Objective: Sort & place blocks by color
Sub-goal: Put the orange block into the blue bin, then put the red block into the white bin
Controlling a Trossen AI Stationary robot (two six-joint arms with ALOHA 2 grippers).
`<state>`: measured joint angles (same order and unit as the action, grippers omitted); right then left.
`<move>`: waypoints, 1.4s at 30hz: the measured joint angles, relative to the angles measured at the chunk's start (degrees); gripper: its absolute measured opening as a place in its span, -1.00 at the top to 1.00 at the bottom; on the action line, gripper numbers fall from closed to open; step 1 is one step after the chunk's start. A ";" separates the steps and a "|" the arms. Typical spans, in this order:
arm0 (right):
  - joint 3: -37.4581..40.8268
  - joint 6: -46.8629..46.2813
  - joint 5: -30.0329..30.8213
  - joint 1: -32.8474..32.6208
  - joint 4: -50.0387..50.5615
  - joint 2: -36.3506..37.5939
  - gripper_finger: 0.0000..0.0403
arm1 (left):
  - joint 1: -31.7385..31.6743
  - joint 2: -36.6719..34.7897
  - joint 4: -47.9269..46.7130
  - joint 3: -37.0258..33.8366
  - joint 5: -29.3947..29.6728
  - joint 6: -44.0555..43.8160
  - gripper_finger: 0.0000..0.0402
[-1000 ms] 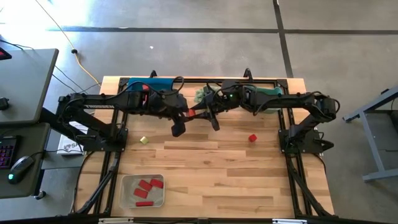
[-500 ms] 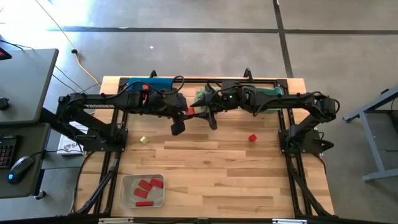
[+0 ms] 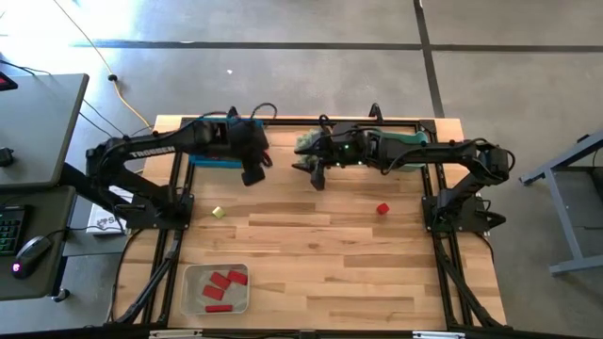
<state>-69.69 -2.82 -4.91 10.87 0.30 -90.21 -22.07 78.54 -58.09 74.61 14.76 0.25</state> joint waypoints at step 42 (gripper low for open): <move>0.22 -48.69 11.06 -1.66 58.56 0.00 0.02 | -30.51 20.76 -4.86 -0.02 -5.99 13.76 0.01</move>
<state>-69.47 -51.51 6.15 9.22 58.86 -90.21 -52.58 99.31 -62.96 74.59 8.78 14.01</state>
